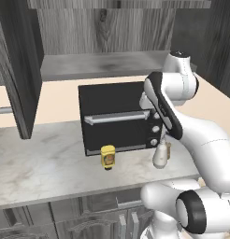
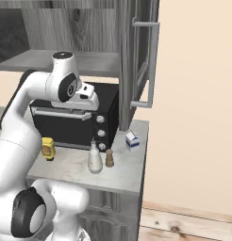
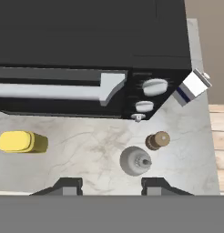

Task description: There are various items on the counter. Only move the condiments/shakers into the cabinet.

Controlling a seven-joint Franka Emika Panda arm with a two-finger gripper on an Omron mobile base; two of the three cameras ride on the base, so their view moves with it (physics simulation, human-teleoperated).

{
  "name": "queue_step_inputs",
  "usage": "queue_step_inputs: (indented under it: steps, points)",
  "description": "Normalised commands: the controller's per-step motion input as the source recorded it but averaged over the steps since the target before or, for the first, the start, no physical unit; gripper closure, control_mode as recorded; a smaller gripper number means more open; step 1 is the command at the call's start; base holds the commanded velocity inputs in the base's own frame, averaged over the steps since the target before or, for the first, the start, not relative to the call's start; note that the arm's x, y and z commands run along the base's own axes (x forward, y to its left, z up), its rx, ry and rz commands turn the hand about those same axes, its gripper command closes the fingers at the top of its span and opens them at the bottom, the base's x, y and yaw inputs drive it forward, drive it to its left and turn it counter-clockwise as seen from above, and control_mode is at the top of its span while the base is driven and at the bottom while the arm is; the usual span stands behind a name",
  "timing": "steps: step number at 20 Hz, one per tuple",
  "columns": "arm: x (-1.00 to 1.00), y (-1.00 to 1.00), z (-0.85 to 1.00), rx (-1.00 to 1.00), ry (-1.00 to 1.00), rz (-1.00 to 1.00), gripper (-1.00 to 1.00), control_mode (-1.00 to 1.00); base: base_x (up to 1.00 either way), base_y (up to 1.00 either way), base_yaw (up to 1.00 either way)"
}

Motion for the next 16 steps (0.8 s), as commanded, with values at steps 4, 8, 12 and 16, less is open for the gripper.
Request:
queue_step_inputs:
  steps: [4, 8, 12, 16]
  points:
    - [0.00, 0.00, 0.00, 0.00, 0.00, 0.00, -1.00, -1.00, 0.00, 0.00, 0.00]
    - [-0.33, -0.03, -0.08, 0.00, -0.01, -0.02, -1.00, -1.00, 0.00, 0.00, 0.00]
    - [-1.00, -0.19, -0.33, 0.02, -0.09, -0.10, -1.00, -1.00, 0.00, 0.00, 0.00]
    - [-1.00, -0.30, -0.57, 0.10, -0.12, -0.16, -1.00, -1.00, 0.00, 0.00, 0.00]
